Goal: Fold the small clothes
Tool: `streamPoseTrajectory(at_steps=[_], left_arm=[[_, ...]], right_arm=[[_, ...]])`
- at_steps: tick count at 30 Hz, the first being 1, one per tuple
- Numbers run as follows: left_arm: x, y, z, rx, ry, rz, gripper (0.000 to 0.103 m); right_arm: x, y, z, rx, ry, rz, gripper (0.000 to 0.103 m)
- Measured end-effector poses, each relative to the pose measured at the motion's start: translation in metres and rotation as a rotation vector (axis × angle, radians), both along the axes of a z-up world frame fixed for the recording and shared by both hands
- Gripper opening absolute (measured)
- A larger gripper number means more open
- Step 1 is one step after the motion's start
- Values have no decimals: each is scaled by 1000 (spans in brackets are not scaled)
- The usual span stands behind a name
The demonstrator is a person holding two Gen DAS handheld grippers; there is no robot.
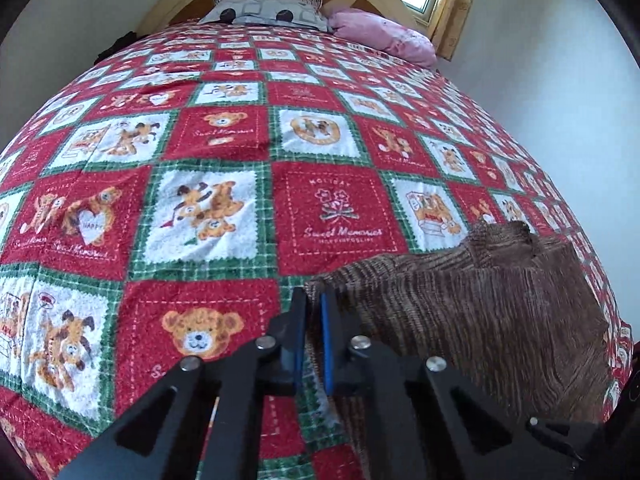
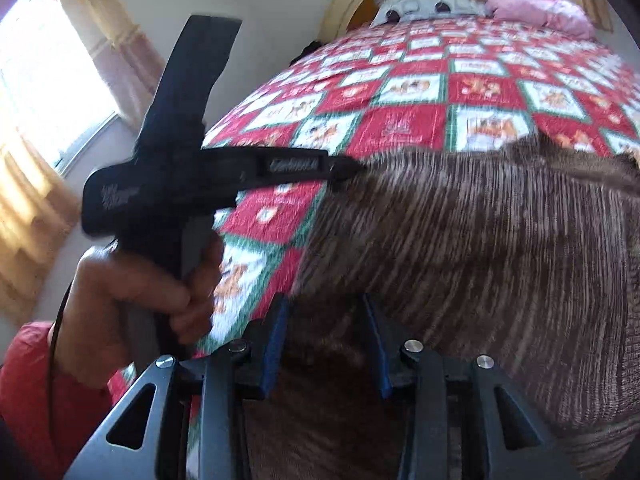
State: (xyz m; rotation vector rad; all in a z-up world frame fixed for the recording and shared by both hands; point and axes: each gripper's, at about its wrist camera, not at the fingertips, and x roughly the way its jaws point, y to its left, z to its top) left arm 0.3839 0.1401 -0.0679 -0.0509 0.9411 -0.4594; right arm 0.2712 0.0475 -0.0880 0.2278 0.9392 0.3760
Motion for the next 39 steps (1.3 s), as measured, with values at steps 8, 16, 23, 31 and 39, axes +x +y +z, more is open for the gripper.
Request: streamPoseTrajectory(at_steps=[8,16,23,31,39], left_arm=[[10,35,6,-7,-31,84,3],[-6,45,16,-40,-59,125,4],[-42,-4,33,-67,-67,39,15],[-58,-62,20,-79,-63,112,60],[-36,-49,3,-74,-57,314,60]], right_arm=[[8,26,5,-26,-16,59,3],[5,33,-4,83,20,152,2],[-21,-58,28,195,-35,6,3],[-33,-251,49,-14,-38,-385,3],[-2,-371,26,-138,91,-539,3]])
